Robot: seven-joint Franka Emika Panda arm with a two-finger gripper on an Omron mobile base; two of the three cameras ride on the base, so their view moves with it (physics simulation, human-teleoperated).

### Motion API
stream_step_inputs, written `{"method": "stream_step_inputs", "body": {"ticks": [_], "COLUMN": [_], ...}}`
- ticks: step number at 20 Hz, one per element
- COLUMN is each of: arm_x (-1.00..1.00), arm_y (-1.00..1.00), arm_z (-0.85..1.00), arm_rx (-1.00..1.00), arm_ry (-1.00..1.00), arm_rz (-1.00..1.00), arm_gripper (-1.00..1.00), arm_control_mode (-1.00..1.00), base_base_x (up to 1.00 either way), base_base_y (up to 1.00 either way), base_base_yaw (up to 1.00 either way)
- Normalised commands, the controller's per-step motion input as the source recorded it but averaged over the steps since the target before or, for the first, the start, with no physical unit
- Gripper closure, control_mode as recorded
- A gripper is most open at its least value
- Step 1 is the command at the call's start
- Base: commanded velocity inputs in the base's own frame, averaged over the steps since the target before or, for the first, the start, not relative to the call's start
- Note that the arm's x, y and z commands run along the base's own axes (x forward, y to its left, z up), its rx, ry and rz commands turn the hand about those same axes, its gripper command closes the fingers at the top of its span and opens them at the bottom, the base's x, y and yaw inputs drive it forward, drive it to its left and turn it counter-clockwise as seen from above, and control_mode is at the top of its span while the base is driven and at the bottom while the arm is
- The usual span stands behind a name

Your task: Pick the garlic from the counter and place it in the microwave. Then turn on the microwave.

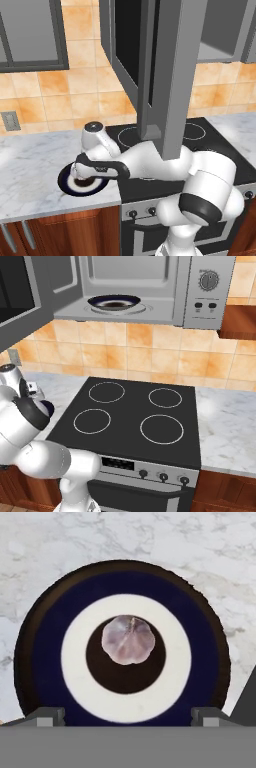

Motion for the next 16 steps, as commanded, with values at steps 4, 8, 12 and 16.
{"method": "stream_step_inputs", "body": {"ticks": [4,8,12,16], "arm_x": [0.06,0.08,0.07,0.04], "arm_y": [0.02,0.08,0.11,0.1], "arm_z": [-0.14,-0.11,-0.09,-0.07], "arm_rx": [0.0,0.0,0.0,0.0], "arm_ry": [0.0,-0.03,-0.03,-0.02], "arm_rz": [-0.02,-0.01,-0.01,-0.02], "arm_gripper": [-1.0,-1.0,-1.0,-1.0], "arm_control_mode": [-1.0,-1.0,-1.0,-1.0], "base_base_x": [0.0,0.0,0.0,0.0], "base_base_y": [0.0,0.0,0.0,0.0], "base_base_yaw": [0.0,0.0,0.0,0.0]}}
